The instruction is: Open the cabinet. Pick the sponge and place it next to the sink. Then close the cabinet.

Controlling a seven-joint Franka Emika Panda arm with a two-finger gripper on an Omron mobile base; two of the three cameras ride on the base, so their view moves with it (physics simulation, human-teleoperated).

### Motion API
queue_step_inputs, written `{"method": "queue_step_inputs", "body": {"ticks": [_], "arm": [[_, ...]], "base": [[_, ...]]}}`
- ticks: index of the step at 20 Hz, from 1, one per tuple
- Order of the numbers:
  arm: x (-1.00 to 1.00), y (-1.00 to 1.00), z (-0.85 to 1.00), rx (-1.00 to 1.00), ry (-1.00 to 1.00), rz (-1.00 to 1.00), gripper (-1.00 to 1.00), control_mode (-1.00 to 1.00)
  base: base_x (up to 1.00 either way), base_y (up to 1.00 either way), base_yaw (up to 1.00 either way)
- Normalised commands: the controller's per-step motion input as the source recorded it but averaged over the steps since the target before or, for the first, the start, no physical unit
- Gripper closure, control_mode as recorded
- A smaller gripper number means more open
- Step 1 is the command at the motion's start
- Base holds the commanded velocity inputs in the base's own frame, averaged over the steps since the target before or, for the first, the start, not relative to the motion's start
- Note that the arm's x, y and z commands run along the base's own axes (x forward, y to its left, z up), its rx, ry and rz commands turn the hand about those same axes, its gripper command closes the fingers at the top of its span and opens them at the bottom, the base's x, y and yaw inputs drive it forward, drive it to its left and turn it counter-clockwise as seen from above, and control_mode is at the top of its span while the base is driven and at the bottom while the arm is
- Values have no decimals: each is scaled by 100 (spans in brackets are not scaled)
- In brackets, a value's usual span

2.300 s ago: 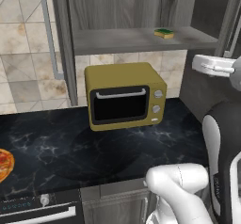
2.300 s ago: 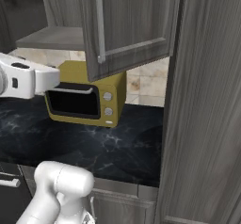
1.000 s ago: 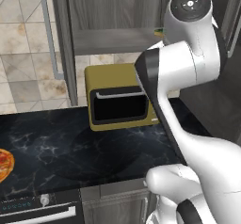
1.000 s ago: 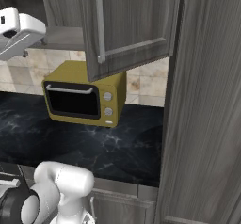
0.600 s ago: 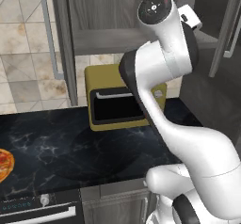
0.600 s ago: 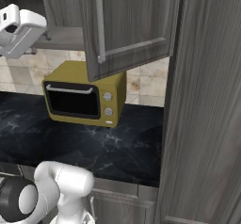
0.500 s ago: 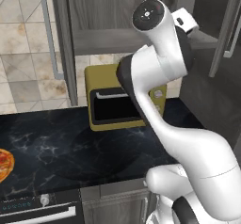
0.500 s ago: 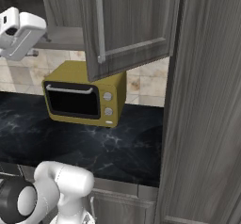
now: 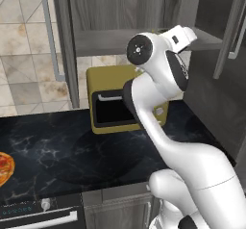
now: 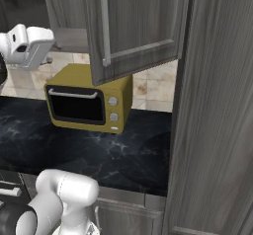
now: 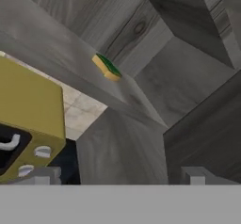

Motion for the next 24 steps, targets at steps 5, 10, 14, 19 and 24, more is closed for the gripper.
{"method": "queue_step_inputs", "body": {"ticks": [5, 10, 14, 19, 24], "arm": [[6, -36, 12, -11, 4, -2, -100, -100], [0, -15, 21, -11, 9, -3, -100, -100], [0, 0, 9, -12, 6, -4, -100, -100], [0, -4, 0, -11, 0, -6, -100, -100], [0, -23, 0, -6, 0, -16, -100, -100]], "base": [[0, 0, 0], [0, 0, 0], [0, 0, 0], [0, 0, 0], [0, 0, 0]]}}
